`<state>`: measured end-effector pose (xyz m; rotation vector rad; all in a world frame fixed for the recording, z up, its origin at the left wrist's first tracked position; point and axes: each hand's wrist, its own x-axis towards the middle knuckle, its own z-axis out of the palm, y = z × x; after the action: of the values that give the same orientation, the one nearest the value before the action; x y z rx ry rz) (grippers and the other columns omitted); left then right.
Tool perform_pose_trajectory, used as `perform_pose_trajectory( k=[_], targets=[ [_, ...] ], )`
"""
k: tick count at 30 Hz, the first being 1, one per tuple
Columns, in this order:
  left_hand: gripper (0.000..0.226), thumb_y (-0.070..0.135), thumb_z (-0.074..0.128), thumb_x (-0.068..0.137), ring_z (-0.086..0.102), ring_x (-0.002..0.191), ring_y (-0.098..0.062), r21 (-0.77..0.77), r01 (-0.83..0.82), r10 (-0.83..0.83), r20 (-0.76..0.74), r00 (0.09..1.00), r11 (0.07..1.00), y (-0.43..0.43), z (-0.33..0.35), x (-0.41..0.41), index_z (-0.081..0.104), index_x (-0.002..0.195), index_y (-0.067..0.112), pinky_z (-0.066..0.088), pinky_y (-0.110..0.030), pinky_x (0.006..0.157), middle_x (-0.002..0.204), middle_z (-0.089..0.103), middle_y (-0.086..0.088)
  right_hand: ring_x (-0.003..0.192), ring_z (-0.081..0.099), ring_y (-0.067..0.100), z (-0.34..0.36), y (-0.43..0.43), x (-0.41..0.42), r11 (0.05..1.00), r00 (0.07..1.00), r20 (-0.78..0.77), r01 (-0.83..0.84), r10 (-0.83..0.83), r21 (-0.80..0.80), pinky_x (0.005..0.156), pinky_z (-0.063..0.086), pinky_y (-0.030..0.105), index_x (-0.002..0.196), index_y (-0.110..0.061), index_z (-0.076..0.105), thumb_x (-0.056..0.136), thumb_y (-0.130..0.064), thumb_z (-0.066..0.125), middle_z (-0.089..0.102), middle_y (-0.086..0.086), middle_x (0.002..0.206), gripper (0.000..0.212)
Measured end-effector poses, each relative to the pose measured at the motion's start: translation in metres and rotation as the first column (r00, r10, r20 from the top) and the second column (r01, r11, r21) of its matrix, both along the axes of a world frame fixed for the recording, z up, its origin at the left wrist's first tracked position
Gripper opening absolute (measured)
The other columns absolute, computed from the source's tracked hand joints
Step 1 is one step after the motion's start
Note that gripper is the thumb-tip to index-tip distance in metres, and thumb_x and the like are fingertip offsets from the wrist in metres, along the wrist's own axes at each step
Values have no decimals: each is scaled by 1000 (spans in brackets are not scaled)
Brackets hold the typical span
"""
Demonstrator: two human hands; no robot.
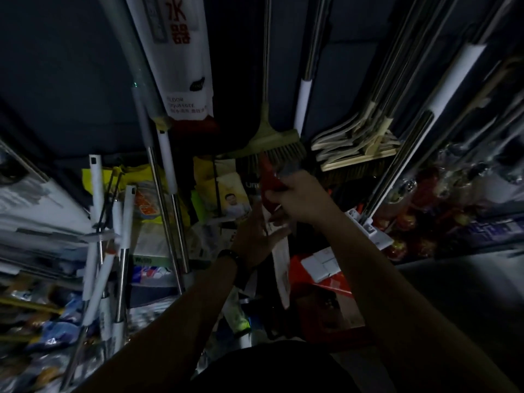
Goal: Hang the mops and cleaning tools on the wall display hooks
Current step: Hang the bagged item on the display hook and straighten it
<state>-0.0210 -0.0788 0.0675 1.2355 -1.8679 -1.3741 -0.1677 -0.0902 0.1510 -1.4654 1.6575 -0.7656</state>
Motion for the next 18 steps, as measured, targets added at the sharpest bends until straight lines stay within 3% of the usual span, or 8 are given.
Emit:
perform_pose_trajectory(
  k=[1, 3, 4, 6, 10, 13, 16, 18],
  targets=[
    [69, 36, 59, 104, 49, 139, -14, -78, -22, 20, -34, 999, 997, 3, 8, 3, 26, 162, 23, 43, -14, 107, 161, 44, 1, 75, 72, 31, 10, 1, 7, 999, 999, -31, -28, 27, -19, 70, 59, 43, 85, 13, 66, 95, -19, 70, 71, 29, 86, 33],
    [48, 25, 45, 111, 58, 127, -23, -257, -110, 110, -14, 994, 960, -1, 18, 11, 39, 158, 17, 50, -25, 103, 149, 58, -6, 80, 73, 31, 30, 0, 20, 997, 999, -9, -48, 48, -61, 74, 60, 47, 83, 13, 65, 97, -20, 69, 72, 29, 87, 36],
    [45, 25, 42, 112, 61, 122, -29, -311, -121, 130, 7, 992, 943, -5, 21, 17, 43, 156, 15, 52, -37, 102, 144, 62, -10, 85, 74, 35, 39, 0, 25, 995, 998, 34, -57, 60, -78, 82, 61, 53, 85, 12, 66, 99, -20, 67, 73, 28, 89, 35],
    [47, 32, 39, 112, 62, 121, -34, -353, -98, 118, 35, 992, 930, -10, 30, 32, 45, 154, 14, 51, -45, 101, 140, 64, -14, 94, 74, 40, 53, 3, 35, 995, 989, 123, -75, 83, -73, 90, 59, 61, 92, 9, 69, 103, -19, 63, 75, 26, 96, 31],
    [51, 45, 36, 109, 64, 115, -35, -317, -120, 146, 58, 988, 941, -28, 50, 46, 55, 146, 15, 50, -37, 92, 132, 68, -16, 97, 76, 40, 69, 8, 36, 999, 946, 323, -46, 40, 11, 90, 62, 56, 110, 1, 73, 106, -41, 58, 79, 22, 100, 45],
    [44, 43, 43, 109, 65, 113, -32, -298, -118, 142, 60, 988, 947, -33, 57, 54, 62, 135, 13, 52, -36, 93, 126, 70, -14, 93, 77, 43, 75, 13, 32, 1000, 905, 426, -18, 14, 4, 77, 64, 46, 113, -1, 73, 108, -45, 51, 79, 23, 98, 50],
    [34, 28, 49, 109, 64, 105, -19, -292, -121, 147, 71, 987, 949, -34, 65, 62, 63, 132, 8, 51, -21, 86, 122, 71, -10, 70, 75, 36, 67, 11, 22, 986, 913, 401, 128, -73, -111, 56, 53, 31, 104, 8, 72, 106, -32, 59, 75, 21, 83, 42],
    [33, 24, 52, 108, 64, 110, -21, -252, -131, 147, 48, 988, 959, -36, 73, 69, 63, 132, 5, 53, -34, 97, 126, 70, -14, 64, 72, 30, 55, 2, 15, 957, 932, 340, 206, -128, -202, 56, 56, 34, 103, 10, 66, 96, -24, 74, 71, 20, 84, 36]
  ],
)
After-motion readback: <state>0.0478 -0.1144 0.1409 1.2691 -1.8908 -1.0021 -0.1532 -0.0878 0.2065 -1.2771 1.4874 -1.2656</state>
